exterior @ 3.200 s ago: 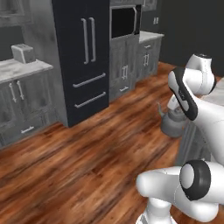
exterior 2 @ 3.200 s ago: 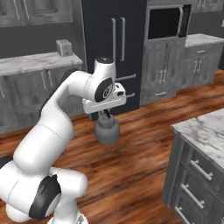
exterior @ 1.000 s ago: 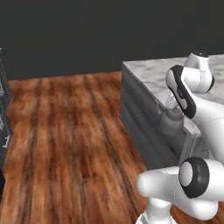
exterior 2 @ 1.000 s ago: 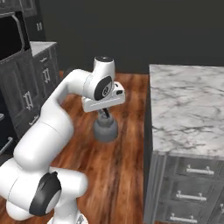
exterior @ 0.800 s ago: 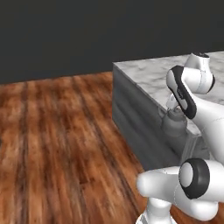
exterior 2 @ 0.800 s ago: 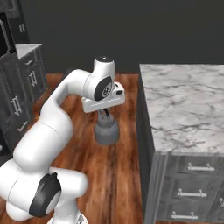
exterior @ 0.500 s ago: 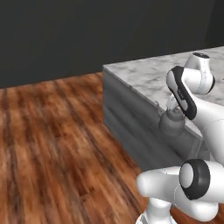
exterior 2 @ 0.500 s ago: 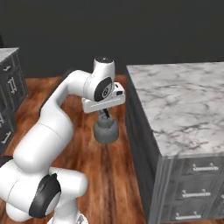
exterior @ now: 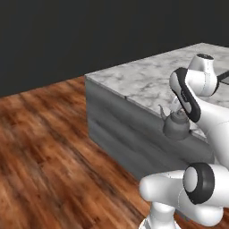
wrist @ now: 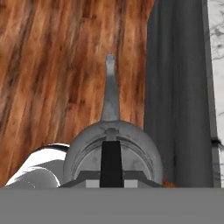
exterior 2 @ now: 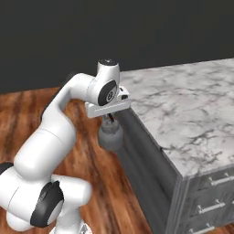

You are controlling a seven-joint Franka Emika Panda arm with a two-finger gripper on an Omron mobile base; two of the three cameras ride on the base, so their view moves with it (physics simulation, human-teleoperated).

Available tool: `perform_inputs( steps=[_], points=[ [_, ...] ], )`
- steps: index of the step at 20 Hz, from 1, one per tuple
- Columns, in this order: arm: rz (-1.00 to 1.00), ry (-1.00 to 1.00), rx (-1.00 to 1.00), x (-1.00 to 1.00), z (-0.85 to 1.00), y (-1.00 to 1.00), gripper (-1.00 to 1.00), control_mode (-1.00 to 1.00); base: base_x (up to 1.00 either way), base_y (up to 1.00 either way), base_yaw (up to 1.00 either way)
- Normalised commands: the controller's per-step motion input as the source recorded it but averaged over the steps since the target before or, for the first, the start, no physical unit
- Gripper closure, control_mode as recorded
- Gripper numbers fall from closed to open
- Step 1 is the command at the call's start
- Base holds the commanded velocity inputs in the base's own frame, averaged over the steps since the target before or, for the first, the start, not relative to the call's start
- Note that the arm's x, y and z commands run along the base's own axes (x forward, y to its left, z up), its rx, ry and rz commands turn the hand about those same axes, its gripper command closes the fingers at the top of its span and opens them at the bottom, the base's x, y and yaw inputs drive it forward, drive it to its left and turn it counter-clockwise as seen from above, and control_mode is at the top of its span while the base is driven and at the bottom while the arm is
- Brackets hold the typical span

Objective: The kettle is done boiling. Turn off the stove, then wait for 300 timesteps before moving the kettle to the dining table.

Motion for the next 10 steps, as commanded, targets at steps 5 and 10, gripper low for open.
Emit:
perform_inputs(
  steps=[5,10],
  points=[
    [0.0,0.0,0.0,0.0,0.0,0.0,1.0,1.0,0.45,0.8,-0.41],
    [0.0,0.0,0.0,0.0,0.0,0.0,1.0,1.0,0.45,0.75,-0.41]
  ],
)
